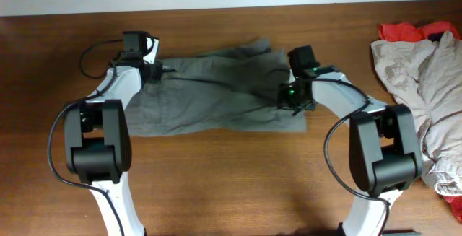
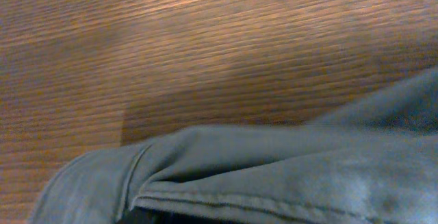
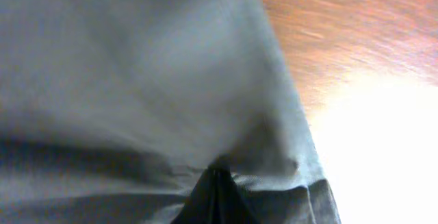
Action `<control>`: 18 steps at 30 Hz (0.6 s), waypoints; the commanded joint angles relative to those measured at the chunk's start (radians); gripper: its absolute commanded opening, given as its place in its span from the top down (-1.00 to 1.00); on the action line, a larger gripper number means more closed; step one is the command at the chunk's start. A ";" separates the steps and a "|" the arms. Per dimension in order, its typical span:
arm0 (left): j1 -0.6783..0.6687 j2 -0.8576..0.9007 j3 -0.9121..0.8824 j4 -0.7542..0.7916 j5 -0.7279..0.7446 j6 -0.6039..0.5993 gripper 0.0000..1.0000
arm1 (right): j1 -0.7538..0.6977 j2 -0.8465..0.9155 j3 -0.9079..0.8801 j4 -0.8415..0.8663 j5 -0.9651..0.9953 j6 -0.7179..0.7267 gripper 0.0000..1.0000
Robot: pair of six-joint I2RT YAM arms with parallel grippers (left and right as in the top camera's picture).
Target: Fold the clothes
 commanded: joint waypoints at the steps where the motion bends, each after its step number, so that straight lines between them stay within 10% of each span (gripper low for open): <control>1: 0.022 0.023 0.007 -0.002 -0.036 -0.014 0.16 | -0.117 0.043 -0.059 -0.101 0.243 0.102 0.93; 18: -0.088 -0.201 0.185 -0.310 -0.004 -0.038 -0.61 | -0.096 -0.440 -0.059 -0.140 -0.027 -0.096 0.73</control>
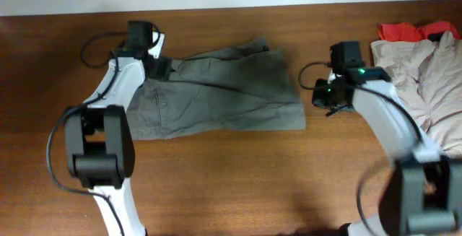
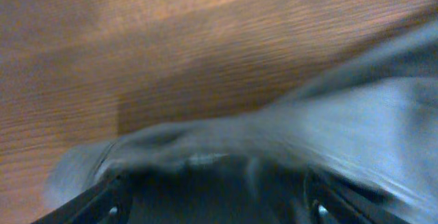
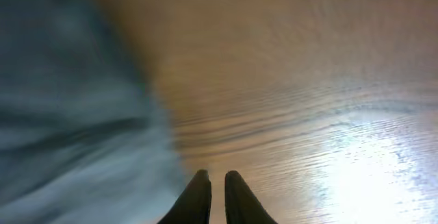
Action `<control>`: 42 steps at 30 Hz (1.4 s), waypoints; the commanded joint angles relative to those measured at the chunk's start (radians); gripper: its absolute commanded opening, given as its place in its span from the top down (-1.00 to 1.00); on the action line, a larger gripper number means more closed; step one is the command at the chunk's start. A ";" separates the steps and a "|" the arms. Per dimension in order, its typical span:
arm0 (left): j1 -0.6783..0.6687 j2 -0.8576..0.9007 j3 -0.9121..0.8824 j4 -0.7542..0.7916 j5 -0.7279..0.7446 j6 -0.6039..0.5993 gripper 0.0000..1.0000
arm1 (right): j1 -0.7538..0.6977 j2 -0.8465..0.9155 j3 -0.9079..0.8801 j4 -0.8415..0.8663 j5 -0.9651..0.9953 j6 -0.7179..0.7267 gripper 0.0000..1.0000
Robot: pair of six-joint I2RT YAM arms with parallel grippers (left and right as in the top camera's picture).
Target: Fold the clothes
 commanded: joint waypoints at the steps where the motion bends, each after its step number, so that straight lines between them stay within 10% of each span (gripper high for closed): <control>1: -0.046 -0.172 0.080 -0.125 0.037 -0.032 -0.58 | 0.053 -0.136 0.006 0.002 -0.125 -0.049 0.74; 9: -0.078 -0.233 0.067 -0.447 0.170 -0.185 0.72 | 0.167 -0.085 0.005 0.014 -0.224 -0.129 0.85; 25: -0.069 -0.232 -0.378 -0.253 0.185 -0.265 0.74 | 0.237 0.268 0.005 0.171 -0.180 -0.246 0.92; 34: -0.013 -0.232 -0.421 -0.245 0.023 -0.284 0.73 | 0.237 0.314 0.005 -0.040 0.250 0.163 0.92; 42: 0.006 -0.232 -0.409 -0.238 0.013 -0.282 0.70 | 0.239 0.308 0.005 -0.145 0.303 0.204 0.92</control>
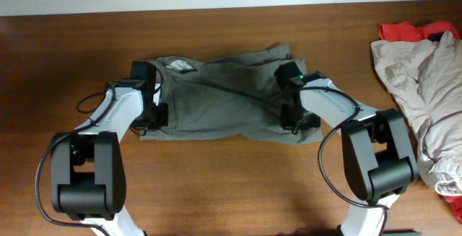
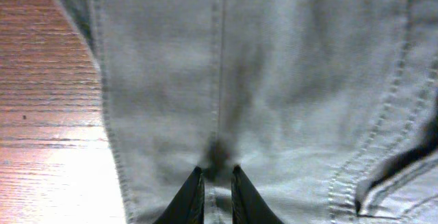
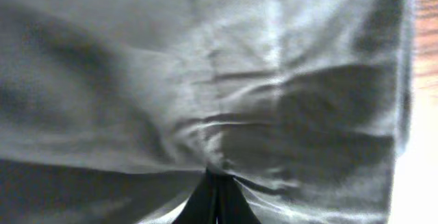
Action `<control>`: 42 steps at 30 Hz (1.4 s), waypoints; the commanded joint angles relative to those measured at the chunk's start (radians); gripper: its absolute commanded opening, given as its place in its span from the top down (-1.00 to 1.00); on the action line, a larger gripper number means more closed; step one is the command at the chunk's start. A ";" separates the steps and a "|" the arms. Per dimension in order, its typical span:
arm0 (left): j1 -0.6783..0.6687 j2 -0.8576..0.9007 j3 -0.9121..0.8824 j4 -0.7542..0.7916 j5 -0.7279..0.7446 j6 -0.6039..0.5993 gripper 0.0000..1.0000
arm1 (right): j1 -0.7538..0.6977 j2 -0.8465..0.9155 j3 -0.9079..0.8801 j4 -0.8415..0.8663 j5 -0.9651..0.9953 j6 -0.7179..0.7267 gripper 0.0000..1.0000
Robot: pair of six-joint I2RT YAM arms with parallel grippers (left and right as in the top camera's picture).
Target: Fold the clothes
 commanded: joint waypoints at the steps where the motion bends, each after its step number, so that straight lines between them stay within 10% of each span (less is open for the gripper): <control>1: 0.008 0.009 0.009 -0.002 -0.053 -0.008 0.71 | -0.006 0.020 -0.020 -0.032 0.112 0.055 0.92; 11: 0.008 -0.034 0.165 -0.127 -0.092 -0.009 0.64 | -0.006 -0.225 -0.020 -0.049 0.108 0.044 0.88; 15: 0.008 -0.086 0.264 -0.185 -0.101 -0.009 0.45 | -0.006 -0.405 -0.020 -0.059 0.093 0.021 0.05; 21: 0.015 -0.136 0.299 -0.161 -0.091 -0.009 -0.37 | -0.006 -0.593 -0.020 -0.060 -0.024 -0.106 -0.60; 42: 0.307 0.143 0.279 -0.164 0.696 0.251 -0.58 | -0.006 -0.694 -0.020 -0.076 -0.178 -0.167 -0.69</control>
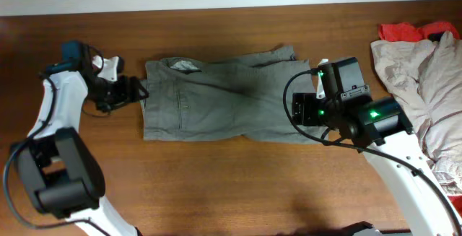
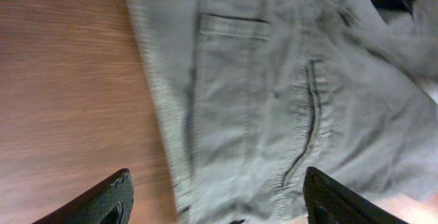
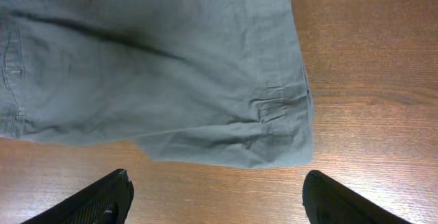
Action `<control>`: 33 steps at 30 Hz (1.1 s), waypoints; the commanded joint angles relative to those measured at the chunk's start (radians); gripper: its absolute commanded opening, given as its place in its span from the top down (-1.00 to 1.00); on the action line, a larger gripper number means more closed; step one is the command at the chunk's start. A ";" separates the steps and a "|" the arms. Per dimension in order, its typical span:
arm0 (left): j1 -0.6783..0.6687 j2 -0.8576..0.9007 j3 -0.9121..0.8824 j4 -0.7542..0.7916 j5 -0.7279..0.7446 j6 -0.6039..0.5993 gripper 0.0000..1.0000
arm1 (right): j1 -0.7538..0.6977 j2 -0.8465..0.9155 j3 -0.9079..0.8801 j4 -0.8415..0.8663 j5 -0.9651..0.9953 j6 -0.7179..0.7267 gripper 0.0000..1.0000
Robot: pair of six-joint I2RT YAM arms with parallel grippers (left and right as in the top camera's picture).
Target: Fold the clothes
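Observation:
Grey-green shorts (image 1: 216, 95) lie folded flat in the middle of the wooden table, waistband to the left. My left gripper (image 1: 137, 92) hangs just off that left end, jaws wide open, and its wrist view shows the waistband and pocket seam (image 2: 274, 94) below open fingers (image 2: 102, 200). My right gripper (image 1: 297, 111) is raised by the shorts' right end, open with nothing in it. In the right wrist view the shorts' hem corner (image 3: 280, 128) lies ahead of the fingers (image 3: 342, 196), over bare wood.
A pile of beige clothes (image 1: 419, 70) with a red garment (image 1: 404, 30) behind it fills the table's right end. Bare wood (image 1: 216, 185) lies in front of the shorts, and the table's far edge meets a white wall.
Both grippers were shut and pressed onto the shorts' near part. Now both are open and off the cloth, the left one out to the left, the right one raised and further right.
First both grippers were shut on the shorts, left at the waistband, right at the right end. Then the left stood open at the waistband and the right was shut over wood. Later both pressed shut on the tidier shorts. Now they are open and apart from it.

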 commanded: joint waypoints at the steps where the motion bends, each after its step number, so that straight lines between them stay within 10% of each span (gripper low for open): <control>1: 0.003 0.097 -0.010 0.024 0.173 0.086 -0.58 | -0.003 -0.015 0.000 -0.006 -0.010 -0.018 -0.69; 26: -0.015 0.260 -0.012 0.093 0.208 0.089 -0.55 | -0.003 -0.015 0.000 -0.048 -0.010 -0.017 -0.57; 28: -0.026 0.260 -0.012 0.103 0.208 0.089 -0.32 | -0.003 -0.015 0.000 -0.048 -0.010 -0.017 -0.57; 33: -0.024 0.260 -0.012 0.106 0.209 0.082 0.99 | -0.003 -0.015 0.000 -0.048 -0.010 -0.017 -0.55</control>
